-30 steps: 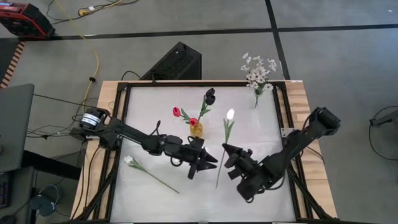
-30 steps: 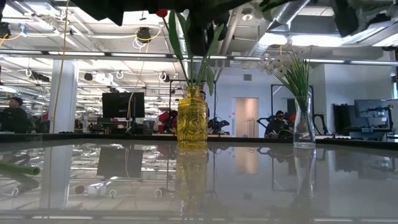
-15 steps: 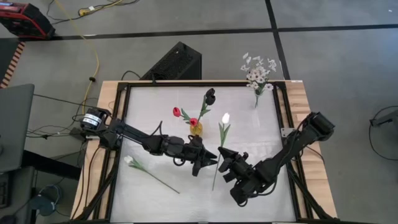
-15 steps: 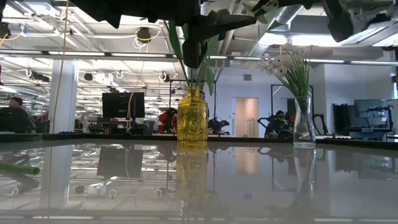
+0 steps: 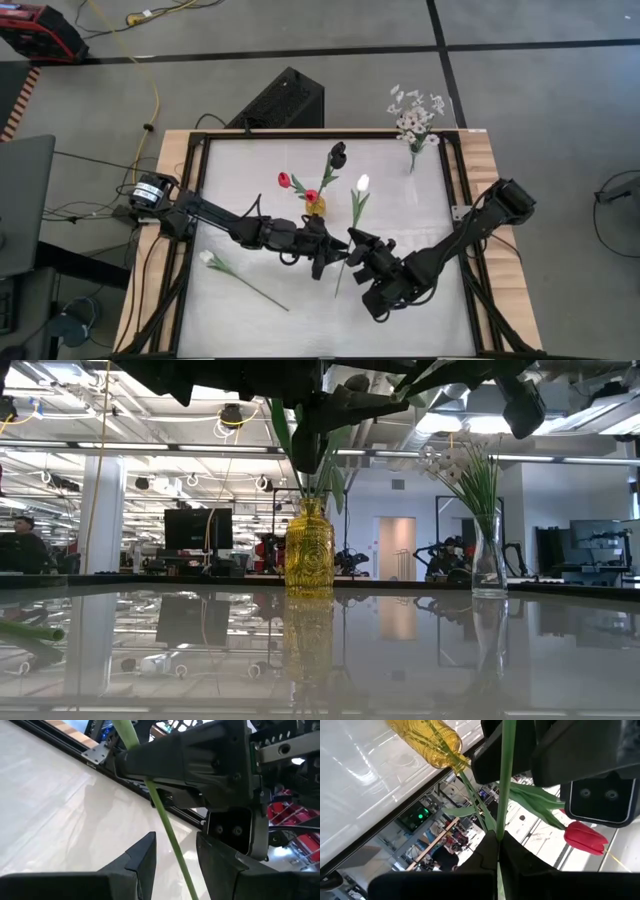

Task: Sort flowers into vase by color
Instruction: Put the right white tulip into the transparent flower vase

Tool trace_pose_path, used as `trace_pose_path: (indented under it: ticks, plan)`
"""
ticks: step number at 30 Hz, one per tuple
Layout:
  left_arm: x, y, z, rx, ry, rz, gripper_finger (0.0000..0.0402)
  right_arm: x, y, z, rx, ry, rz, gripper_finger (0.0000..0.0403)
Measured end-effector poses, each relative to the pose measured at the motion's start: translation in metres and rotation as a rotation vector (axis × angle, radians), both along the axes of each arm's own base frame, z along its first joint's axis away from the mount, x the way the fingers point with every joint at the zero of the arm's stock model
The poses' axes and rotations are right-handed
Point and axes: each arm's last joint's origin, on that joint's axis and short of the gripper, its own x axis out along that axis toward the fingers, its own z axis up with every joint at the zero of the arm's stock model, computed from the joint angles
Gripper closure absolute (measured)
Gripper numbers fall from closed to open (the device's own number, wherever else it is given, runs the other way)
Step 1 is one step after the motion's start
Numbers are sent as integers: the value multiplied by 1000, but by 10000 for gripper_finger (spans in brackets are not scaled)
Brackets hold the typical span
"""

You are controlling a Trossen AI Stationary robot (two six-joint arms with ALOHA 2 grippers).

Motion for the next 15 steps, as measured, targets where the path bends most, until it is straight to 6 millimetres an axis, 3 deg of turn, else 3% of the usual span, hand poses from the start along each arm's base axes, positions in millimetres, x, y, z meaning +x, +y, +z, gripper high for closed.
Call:
trace_pose_path:
  ticks: [6, 13, 15]
  plan:
    - [0, 0, -2, 36, 16, -4, 284, 0, 0, 0, 1, -2, -1, 375]
    - [0, 2, -3, 91, 27, -27, 382, 0, 0, 0, 1, -1, -1, 370]
    - [0, 2, -4, 105, 29, -29, 394, 0, 0, 0, 5, 1, 1, 369]
